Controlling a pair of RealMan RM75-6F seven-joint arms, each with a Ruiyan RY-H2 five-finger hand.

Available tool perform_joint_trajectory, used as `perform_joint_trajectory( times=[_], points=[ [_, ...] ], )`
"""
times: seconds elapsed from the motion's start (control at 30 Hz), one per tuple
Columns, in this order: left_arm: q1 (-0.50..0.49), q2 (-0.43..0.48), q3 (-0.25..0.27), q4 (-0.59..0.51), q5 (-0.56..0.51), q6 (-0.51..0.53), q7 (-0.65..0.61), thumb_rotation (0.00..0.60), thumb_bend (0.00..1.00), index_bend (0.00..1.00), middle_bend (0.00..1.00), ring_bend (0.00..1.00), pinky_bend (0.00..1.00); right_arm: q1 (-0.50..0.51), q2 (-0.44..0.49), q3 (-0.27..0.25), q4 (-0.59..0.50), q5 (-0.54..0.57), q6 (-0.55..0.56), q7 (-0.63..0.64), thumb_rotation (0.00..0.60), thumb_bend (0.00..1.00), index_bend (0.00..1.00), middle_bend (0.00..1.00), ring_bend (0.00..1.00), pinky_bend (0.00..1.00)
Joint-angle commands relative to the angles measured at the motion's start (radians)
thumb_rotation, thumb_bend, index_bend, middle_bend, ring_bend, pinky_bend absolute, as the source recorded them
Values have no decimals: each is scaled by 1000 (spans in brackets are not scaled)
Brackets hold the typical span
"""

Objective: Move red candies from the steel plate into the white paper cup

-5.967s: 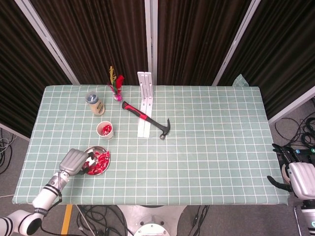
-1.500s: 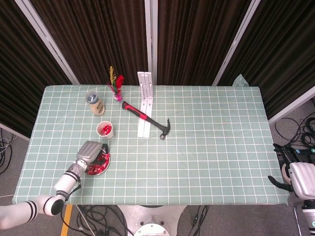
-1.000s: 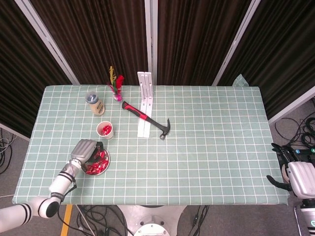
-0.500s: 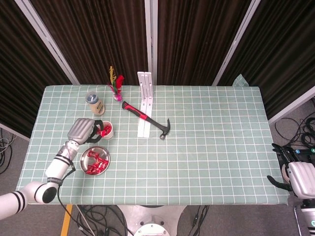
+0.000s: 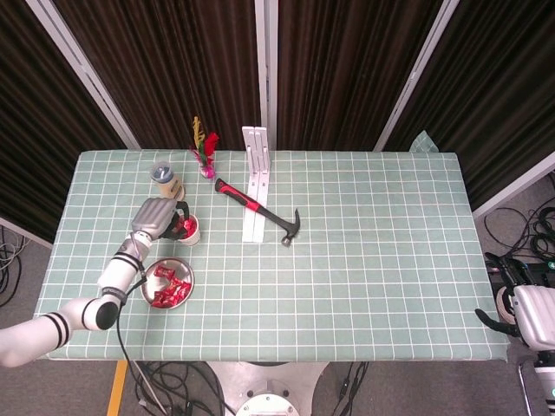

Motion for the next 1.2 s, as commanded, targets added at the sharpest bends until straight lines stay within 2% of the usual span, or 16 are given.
perform_joint_trajectory(
  times=[0.03,0.3,0.47,0.67,0.7,0.77,0.8,0.87,0.97,1.03,1.1,1.2],
  points=[
    [-2,2,4,-4,-1,4,3,600,353,513,946,994,1000,1,-1,0,0,0,-1,0,600,96,121,238,136,472],
    [12,32,16,-47,5,34,5,600,352,393,939,994,1000,0,2,1,-4,-3,2,-4,600,96,121,238,135,472],
    [66,87,20,-123,33,113,-32,600,351,323,936,993,1000,1,3,1,-8,-10,4,-8,600,95,121,238,135,473],
    [199,167,71,-214,106,304,-37,600,333,324,922,969,1000,3,1,2,-4,-14,5,-4,600,96,121,238,135,472],
    [232,180,80,-228,114,357,-30,600,327,324,907,950,1000,4,0,1,-1,-17,6,-5,600,96,121,238,135,472],
    [282,197,95,-245,131,442,-16,600,311,324,820,844,982,3,-2,1,6,-19,9,-9,600,98,121,238,135,468],
    [308,206,103,-252,139,481,-11,600,307,324,779,794,955,2,-2,2,8,-18,10,-12,600,99,121,238,134,461],
    [364,229,123,-269,157,559,-2,600,295,324,655,638,819,1,-2,5,14,-15,17,-18,600,101,121,234,126,412],
    [439,266,159,-290,190,640,-10,600,266,313,432,376,478,-3,-6,9,25,-16,30,-20,600,101,119,203,69,270],
    [491,279,179,-296,213,700,-20,600,257,304,357,291,369,-5,-14,12,37,-17,39,-21,600,102,96,178,24,183],
    [536,289,202,-300,245,751,-23,600,252,300,322,250,319,-5,-26,14,51,-21,47,-20,600,106,76,165,6,145],
    [589,303,231,-317,284,810,-11,600,250,299,313,239,309,-5,-37,13,66,-28,50,-15,600,110,55,153,0,125]
  ],
)
